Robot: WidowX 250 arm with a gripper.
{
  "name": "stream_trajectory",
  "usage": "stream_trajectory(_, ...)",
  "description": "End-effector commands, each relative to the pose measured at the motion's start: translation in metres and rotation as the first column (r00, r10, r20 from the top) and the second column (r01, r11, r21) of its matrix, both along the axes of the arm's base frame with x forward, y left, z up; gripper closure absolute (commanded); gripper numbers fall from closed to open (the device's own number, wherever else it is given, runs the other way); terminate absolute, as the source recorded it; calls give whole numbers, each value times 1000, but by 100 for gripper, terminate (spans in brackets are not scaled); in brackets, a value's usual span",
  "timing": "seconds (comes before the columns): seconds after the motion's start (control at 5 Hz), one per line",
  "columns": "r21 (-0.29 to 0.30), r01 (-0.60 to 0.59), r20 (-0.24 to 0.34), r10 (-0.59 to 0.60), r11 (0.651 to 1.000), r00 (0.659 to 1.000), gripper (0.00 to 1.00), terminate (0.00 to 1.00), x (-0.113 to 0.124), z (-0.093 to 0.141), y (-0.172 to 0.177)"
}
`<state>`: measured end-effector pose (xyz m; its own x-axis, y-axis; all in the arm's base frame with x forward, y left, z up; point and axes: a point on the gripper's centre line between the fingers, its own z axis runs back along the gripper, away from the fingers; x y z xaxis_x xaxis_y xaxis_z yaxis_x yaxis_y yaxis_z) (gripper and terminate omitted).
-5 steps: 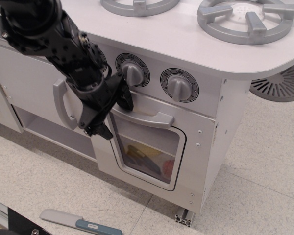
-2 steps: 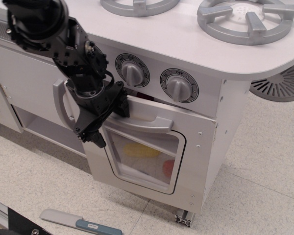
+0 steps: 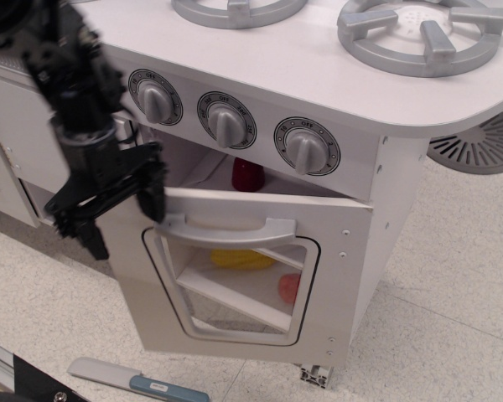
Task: Open oven
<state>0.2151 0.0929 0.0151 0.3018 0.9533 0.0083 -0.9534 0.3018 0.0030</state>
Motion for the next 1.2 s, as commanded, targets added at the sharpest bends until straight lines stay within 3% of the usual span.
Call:
stream_trajectory(0.0,237,209,-32,-207,949,978,0,0,26,46,16)
stream_trajectory(0.2,387,356,-33,-373,851,927,0,0,43,45,23)
stream_trajectory(0.4,390,428,31,-476,815,879,0,0,55,27,22)
stream_trajectory(0.6,266,309,97,-344,913,934,0,0,50,2,7)
stream_trajectory(0.8,174,233,97,-252,957,963,0,0,41,-7,-5)
stream_trajectory(1.0,135,176,59,-185,975,981,0,0,29,-12,-24)
